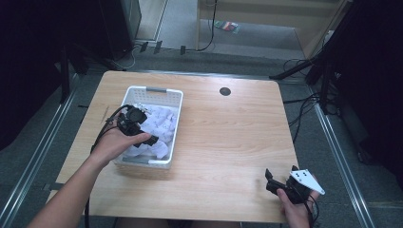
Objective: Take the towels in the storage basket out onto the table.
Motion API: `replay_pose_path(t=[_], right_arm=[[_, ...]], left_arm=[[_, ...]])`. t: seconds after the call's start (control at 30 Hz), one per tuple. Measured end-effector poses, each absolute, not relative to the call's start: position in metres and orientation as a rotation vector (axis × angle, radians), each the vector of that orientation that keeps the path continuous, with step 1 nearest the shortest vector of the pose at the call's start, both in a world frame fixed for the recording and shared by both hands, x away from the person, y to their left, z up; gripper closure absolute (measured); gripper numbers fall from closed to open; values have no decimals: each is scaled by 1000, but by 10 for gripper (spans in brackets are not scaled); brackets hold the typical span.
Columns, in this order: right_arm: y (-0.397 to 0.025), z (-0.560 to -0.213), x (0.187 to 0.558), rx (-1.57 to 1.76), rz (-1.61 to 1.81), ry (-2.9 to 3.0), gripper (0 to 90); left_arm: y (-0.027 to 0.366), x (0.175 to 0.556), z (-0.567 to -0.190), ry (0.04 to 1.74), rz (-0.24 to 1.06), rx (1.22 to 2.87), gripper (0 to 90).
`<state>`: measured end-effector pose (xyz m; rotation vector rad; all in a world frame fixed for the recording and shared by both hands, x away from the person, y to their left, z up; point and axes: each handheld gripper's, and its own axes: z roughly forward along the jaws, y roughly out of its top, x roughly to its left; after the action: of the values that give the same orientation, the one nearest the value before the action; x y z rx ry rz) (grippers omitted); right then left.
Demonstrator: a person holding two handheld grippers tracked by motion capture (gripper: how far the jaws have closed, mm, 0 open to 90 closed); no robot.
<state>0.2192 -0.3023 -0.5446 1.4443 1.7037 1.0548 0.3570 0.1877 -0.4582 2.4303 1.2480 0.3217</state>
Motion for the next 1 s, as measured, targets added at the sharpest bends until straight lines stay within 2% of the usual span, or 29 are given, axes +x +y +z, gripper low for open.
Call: replay_pose_path(t=[0.13,0.33,0.43,0.6,0.7,1.0], right_arm=[[-303,-544,219,1450,1063,1703,31],[-303,-545,219,1451,1061,1706,32],[-303,-545,220,1451,1057,1710,32],[-301,-545,220,1447,1036,1709,37],[-301,-545,220,1445,1032,1708,38],[-300,-545,220,1449,1026,1712,42]], left_arm=[[184,372,-467,1353,412,2463,0],[189,383,-481,1396,314,2472,0],[188,386,-483,1415,309,2471,0],[177,386,-496,1374,406,2565,0],[175,385,-502,1371,431,2567,0],[182,385,-507,1349,401,2515,0]])
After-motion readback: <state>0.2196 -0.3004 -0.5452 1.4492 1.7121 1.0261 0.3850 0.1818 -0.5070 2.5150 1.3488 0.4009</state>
